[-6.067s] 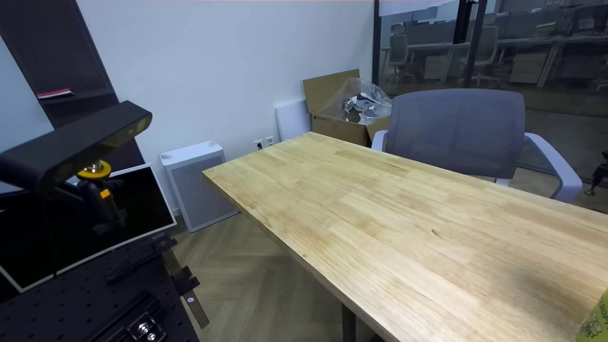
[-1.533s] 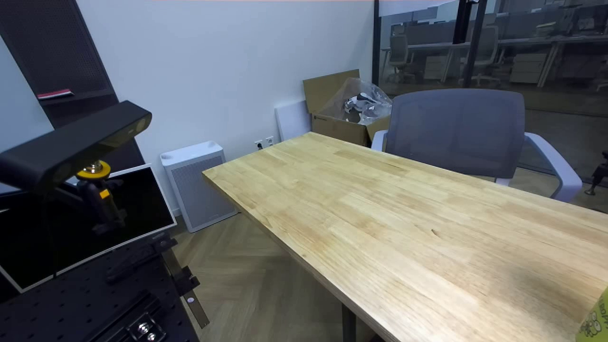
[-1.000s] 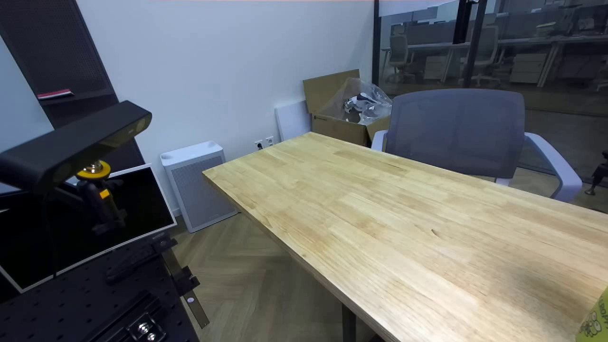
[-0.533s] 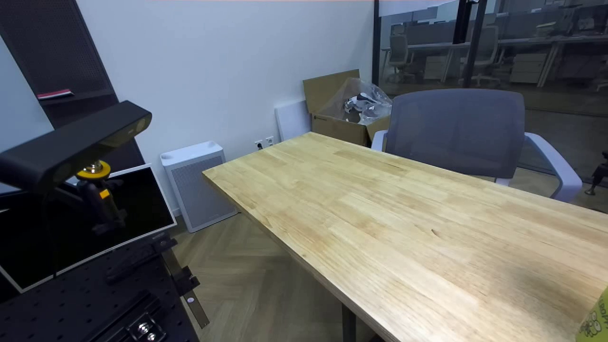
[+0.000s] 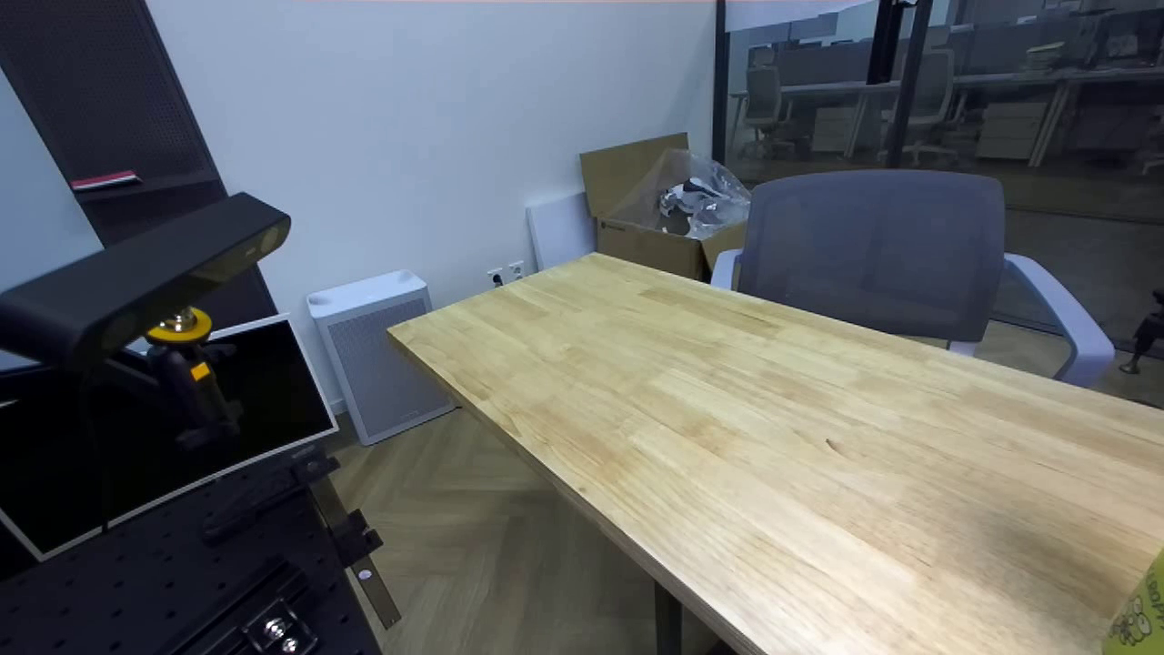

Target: Move the mug cup to the right

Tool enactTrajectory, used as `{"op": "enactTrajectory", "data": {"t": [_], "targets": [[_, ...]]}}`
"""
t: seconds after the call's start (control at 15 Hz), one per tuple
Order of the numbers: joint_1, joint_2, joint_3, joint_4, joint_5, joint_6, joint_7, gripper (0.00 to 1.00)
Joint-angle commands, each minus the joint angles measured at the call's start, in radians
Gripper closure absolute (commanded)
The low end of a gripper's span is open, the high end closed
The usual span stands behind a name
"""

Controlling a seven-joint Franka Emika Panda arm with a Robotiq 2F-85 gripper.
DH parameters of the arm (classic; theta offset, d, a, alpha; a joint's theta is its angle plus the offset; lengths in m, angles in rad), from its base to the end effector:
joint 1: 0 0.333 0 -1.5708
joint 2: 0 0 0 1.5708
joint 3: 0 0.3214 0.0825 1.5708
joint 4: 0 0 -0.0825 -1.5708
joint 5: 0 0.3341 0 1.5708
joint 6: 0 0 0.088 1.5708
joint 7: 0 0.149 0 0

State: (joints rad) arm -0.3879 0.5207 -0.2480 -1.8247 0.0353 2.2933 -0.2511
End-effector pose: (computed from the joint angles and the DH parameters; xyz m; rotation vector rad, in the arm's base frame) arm 0.4968 -0.3528 0.2512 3.0123 -0.5781 -0.1134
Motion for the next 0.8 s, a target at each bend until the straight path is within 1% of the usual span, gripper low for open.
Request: {"op": "enactTrajectory", "data": {"t": [0.0,0.4,0.73], "targets": [[0.01,0.012,0.006,0.008,-0.032,0.008,0.035,0.0],[0.032,0.016,0.014,-0.014,-0.061,0.024,0.038,0.0],[0.048,0.009,0.028,-0.038,-0.061,0.03,0.034,0.0]]}}
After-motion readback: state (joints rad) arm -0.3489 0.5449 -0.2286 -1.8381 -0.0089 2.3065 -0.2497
